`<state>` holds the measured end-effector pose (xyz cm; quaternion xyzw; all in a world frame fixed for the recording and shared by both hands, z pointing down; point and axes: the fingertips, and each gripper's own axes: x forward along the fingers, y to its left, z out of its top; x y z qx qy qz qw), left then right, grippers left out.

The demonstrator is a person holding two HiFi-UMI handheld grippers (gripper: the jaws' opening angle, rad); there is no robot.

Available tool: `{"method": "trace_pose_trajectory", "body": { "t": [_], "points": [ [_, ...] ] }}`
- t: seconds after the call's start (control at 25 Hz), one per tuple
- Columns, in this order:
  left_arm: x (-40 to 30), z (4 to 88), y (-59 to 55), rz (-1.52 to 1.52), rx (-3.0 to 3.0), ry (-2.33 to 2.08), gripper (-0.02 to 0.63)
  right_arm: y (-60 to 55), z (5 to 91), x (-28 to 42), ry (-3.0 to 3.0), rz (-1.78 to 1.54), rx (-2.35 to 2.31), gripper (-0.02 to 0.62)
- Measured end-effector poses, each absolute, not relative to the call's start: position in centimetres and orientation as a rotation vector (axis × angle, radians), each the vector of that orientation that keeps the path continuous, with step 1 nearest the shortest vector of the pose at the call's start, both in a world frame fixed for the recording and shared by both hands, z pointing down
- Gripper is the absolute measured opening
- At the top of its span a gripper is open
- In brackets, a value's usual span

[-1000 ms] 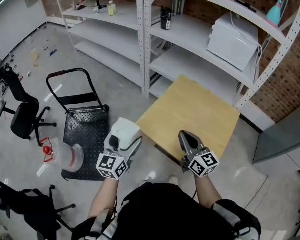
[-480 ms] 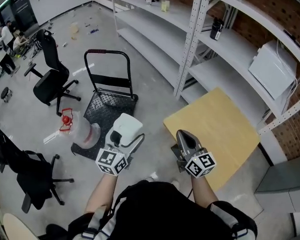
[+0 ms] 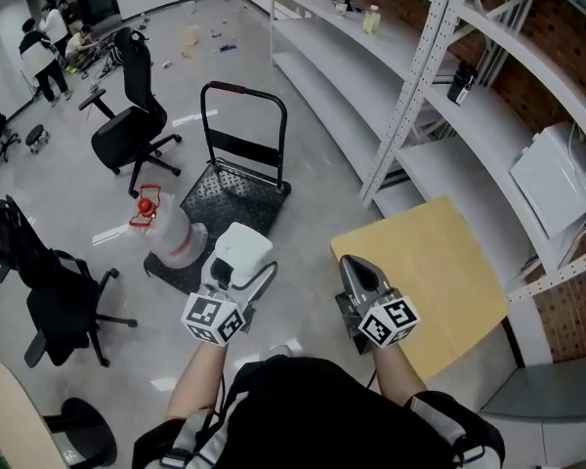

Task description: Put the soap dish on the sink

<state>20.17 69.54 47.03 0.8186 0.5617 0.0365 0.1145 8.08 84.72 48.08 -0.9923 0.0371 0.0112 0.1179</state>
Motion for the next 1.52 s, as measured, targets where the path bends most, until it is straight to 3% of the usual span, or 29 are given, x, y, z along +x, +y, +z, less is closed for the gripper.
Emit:
{"method": "trace_pose_trajectory", "body": {
  "t": [0.92,1.52],
  "points": [
    [13.3,48.0,59.7,0.089,2.636,1.148,0.469,78.2,48.4,8.3,0.632,-0.009,-2.802,0.006],
    [14.9,46.5,45.9,0.007,2.803,0.826,0.469,62.9,47.2,14.1,1.050,-0.033,-2.752,0.006]
  ]
}}
